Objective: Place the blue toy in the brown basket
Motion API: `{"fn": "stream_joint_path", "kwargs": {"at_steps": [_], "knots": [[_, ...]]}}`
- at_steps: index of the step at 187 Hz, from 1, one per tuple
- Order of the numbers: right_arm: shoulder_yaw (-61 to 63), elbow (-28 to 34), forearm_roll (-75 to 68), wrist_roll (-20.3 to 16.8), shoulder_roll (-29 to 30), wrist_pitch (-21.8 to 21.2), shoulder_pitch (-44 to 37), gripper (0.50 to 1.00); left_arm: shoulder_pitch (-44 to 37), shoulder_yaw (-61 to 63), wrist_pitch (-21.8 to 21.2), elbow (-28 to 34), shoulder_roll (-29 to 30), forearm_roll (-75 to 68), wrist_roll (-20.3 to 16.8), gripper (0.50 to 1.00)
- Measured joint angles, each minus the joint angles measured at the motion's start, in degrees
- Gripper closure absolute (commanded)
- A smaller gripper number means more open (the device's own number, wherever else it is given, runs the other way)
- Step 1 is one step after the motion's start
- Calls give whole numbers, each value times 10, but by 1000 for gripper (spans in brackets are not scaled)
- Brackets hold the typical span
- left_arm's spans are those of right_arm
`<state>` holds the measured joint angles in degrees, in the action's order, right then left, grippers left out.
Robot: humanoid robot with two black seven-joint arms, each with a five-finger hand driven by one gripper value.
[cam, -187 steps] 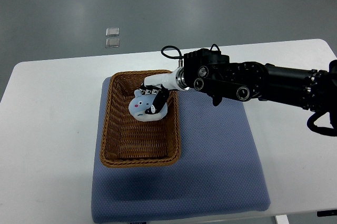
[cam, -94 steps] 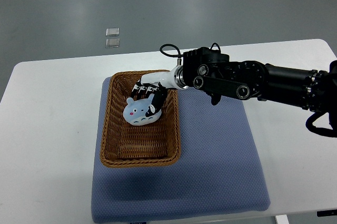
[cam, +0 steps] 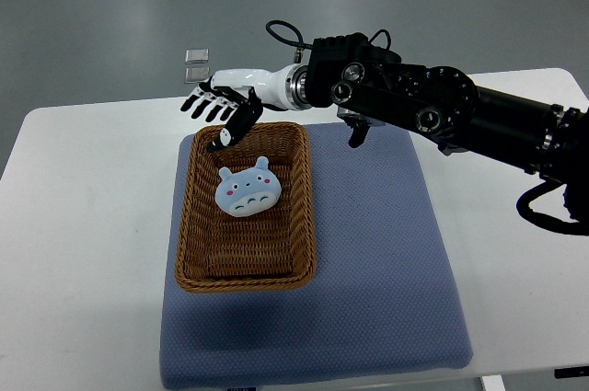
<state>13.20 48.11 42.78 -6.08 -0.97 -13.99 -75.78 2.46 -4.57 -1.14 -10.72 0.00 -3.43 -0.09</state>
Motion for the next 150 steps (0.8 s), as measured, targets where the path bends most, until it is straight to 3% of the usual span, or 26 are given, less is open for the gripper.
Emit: {"fn": "stream_joint_path", "kwargs": {"at_steps": [46,60,98,150], "knots": [[175,-2,-91,55,-87,15,81,683,0,0,0,0,0,-1,0,500],[254,-2,-142,73,-96,25,127,644,0,1,0,-1,0,-1,0,500],[436,-11,-240,131,-90,47,258,636,0,1,0,-1,0,-1,0,500],[487,-28,-258,169,-42,47,361,636,0,1,0,-1,0,-1,0,500]]}}
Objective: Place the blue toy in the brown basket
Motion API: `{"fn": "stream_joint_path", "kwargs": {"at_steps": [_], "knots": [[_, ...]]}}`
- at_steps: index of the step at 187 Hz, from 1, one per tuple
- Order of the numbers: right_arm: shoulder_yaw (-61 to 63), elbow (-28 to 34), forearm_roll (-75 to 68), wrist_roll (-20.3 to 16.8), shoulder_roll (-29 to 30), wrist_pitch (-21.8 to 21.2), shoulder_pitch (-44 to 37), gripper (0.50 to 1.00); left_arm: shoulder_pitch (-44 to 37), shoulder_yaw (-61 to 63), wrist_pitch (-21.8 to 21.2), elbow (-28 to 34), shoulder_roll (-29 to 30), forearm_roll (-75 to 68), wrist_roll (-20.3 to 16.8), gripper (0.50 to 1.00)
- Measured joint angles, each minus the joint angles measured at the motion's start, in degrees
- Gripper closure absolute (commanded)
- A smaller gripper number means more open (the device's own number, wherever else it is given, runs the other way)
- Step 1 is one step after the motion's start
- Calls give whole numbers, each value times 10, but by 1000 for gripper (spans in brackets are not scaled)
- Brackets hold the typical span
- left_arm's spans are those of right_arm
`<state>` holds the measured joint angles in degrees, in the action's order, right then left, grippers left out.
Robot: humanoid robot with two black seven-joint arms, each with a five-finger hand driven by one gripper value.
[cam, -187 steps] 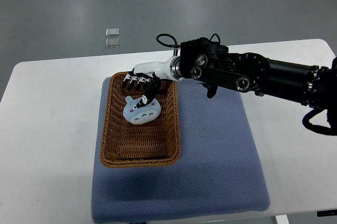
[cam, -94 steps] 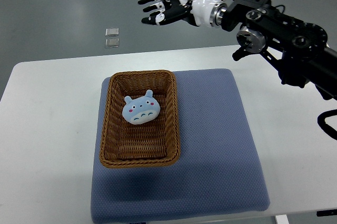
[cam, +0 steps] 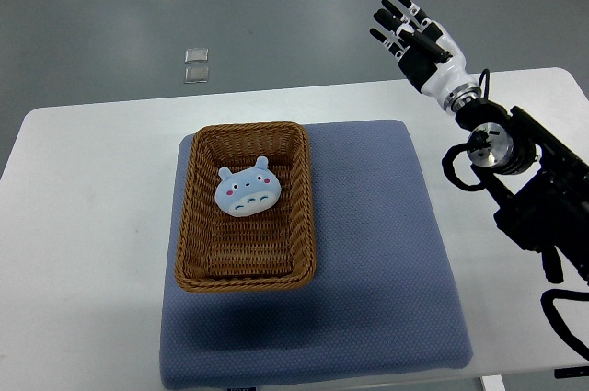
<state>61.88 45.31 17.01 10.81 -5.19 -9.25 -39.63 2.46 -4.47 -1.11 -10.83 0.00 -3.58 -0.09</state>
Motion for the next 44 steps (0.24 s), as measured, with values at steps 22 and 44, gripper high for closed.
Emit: {"fn": "stream_joint_path", "kwargs": {"at_steps": [22,44], "knots": [[0,-6,0,8,7,-1,17,636,0,0,0,0,0,0,0,500],[0,-7,0,9,8,-1,22,636,0,0,0,0,0,1,0,500]]}}
